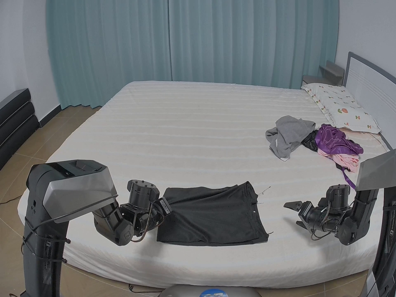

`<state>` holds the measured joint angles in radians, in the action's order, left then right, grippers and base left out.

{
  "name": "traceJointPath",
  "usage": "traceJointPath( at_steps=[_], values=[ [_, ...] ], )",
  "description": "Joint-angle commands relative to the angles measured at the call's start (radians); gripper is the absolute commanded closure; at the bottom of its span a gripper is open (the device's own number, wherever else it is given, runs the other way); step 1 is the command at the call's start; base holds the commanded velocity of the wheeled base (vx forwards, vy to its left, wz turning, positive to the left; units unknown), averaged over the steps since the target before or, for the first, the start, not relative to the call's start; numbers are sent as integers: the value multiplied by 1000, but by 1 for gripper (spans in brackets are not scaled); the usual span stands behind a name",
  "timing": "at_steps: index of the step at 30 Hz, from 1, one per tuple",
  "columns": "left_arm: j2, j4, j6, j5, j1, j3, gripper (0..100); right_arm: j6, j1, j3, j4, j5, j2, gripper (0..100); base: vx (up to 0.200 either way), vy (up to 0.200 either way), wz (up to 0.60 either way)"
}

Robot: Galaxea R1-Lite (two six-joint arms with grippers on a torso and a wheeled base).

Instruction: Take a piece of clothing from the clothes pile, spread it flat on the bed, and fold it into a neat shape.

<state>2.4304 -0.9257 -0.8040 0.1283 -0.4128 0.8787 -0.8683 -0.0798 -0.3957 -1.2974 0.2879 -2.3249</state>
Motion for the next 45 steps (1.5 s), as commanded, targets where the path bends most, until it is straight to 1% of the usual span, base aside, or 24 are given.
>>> traceJointPath(
  at_steps=[1,15,19,27,36,40,45],
  values=[
    [-5,-1,-1,1,6,0,100,0,-2,0,0,1,-1,0,0,200,0],
    [1,1,-1,-15,32,16,100,0,-2,0,0,1,-1,0,0,200,0],
    [-2,1,-3,-41,37,11,100,0,-3,0,0,1,-1,0,0,200,0],
    [6,1,-3,-42,43,20,100,0,-5,0,0,-1,-2,0,0,200,0],
    [7,-4,-1,-44,42,22,100,2,-6,2,-2,-1,-7,0,0,0,0],
    [4,-7,-1,-70,42,17,100,2,-6,0,-2,-1,-7,0,0,0,0],
    [4,-7,-3,-72,42,19,100,2,-6,0,-2,-1,-7,0,0,0,0]
  ],
)
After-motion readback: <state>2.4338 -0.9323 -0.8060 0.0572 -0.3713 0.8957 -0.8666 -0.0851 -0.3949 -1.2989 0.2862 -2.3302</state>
